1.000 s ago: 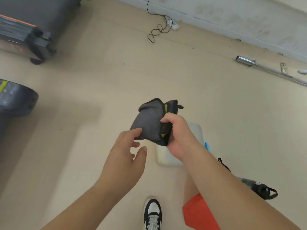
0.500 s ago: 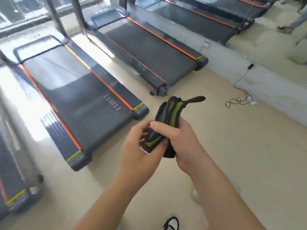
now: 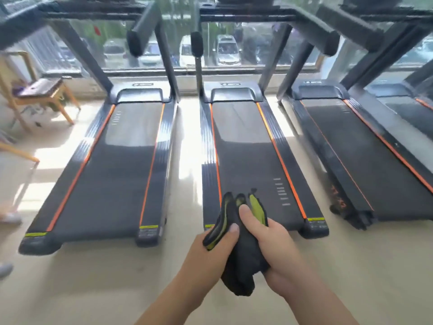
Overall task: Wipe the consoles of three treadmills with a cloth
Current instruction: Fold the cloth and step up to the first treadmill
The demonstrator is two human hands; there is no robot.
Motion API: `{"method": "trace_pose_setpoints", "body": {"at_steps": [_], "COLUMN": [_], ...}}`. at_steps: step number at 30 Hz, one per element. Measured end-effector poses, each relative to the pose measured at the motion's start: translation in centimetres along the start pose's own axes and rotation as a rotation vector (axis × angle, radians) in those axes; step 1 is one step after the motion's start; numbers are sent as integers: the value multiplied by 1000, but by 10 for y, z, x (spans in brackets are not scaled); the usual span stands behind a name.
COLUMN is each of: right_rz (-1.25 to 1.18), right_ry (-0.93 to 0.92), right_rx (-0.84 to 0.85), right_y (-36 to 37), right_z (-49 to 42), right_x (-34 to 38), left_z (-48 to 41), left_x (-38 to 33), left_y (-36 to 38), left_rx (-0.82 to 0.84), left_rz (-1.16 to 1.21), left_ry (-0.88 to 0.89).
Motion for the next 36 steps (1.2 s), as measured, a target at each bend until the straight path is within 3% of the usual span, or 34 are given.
{"method": "trace_pose_setpoints", "body": {"at_steps": [8, 16, 20, 26, 31, 36], "right_rz": [142, 383, 454, 446, 339, 421], "right_ry": [32, 42, -44, -92, -91, -103], "right_rx": [268, 464, 441, 348, 406, 486], "right_y": [193, 292, 331, 384, 443, 512], "right_z": [-79, -170, -230, -313, -338, -360], "right_x": [21, 53, 81, 144, 172, 175], "left_z": [-81, -160, -211, -267, -306, -358], "left_x": [-53, -117, -157, -208, -235, -251], "left_y": [-166, -240, -252, -281, -317, -351], "left_rx": [-228, -413, -459, -718, -789, -755], "left_rz": [164, 280, 250, 285, 258, 229], "left_ry": [-34, -46, -9, -7, 62, 56]}}
Point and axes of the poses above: each hand's wrist, its own z-axis away from the middle knuckle, its own y-axis out of the palm, x = y × z, the point moved 3 cm from there along -z, towards the middle knuckle, and after that the axes turned 7 degrees about -x, right-handed, at the moved point
